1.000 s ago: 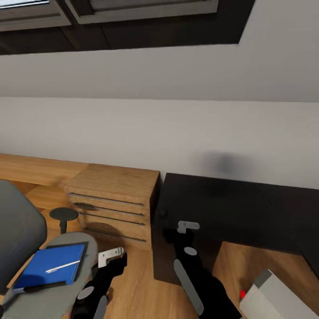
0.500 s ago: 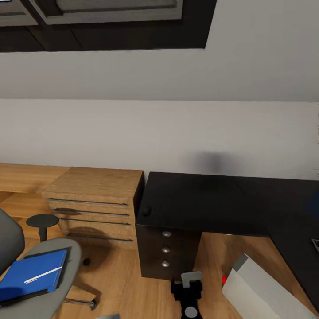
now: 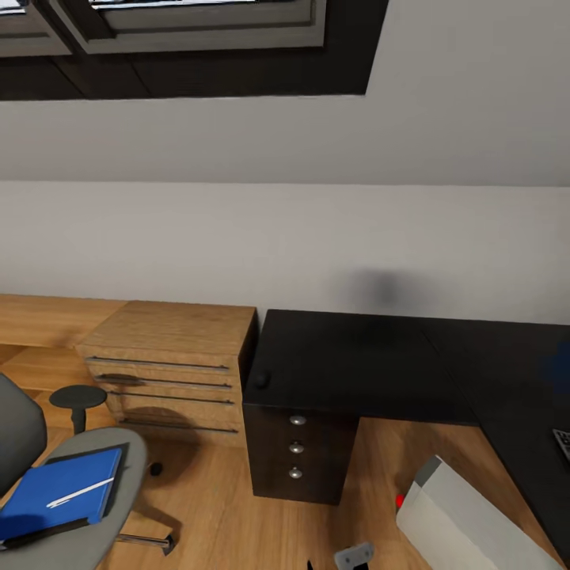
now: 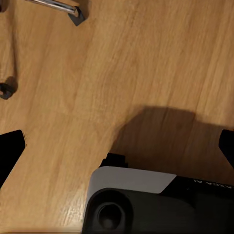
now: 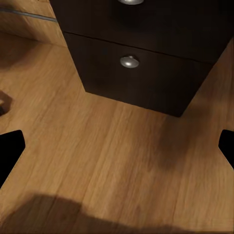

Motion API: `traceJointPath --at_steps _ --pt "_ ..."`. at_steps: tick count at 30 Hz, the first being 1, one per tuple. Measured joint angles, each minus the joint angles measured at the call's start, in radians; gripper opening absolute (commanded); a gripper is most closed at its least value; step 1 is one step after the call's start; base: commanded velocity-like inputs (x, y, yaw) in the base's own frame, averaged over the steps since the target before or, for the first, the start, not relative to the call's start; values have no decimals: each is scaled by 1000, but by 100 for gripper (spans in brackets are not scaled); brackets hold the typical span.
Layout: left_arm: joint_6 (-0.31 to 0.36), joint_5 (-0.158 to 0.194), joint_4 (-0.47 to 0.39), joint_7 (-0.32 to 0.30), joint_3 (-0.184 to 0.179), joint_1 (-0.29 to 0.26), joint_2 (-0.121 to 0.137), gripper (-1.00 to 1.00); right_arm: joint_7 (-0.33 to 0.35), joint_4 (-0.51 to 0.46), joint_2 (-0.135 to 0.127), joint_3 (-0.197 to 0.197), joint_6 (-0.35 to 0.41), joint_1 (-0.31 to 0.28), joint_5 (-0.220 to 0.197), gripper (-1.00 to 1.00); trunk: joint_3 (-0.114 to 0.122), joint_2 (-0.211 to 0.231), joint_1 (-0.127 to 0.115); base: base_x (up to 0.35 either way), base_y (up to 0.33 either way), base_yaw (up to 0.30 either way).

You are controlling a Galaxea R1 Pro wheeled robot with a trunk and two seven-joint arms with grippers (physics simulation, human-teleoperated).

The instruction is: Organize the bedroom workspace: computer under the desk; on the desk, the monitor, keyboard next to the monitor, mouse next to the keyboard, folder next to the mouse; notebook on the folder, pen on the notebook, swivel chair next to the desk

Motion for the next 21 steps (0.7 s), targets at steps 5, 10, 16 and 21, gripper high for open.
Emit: traceJointPath --at_steps 5,10,16,21 --pt "8 5 44 0 2 0 29 100 1 0 0 0 -2 0 -11 100 16 35 -19 0 0 0" --pt "54 54 101 0 2 -23 41 100 1 1 0 0 -3 0 -13 100 31 70 -38 0 0 0" --pt "105 111 117 -2 2 -39 59 100 -1 0 0 -1 -6 0 -14 100 50 112 -61 0 0 -164" --pt "86 118 117 -2 1 -41 58 100 -2 0 0 -2 -6 0 -14 100 57 126 -69 0 0 -272"
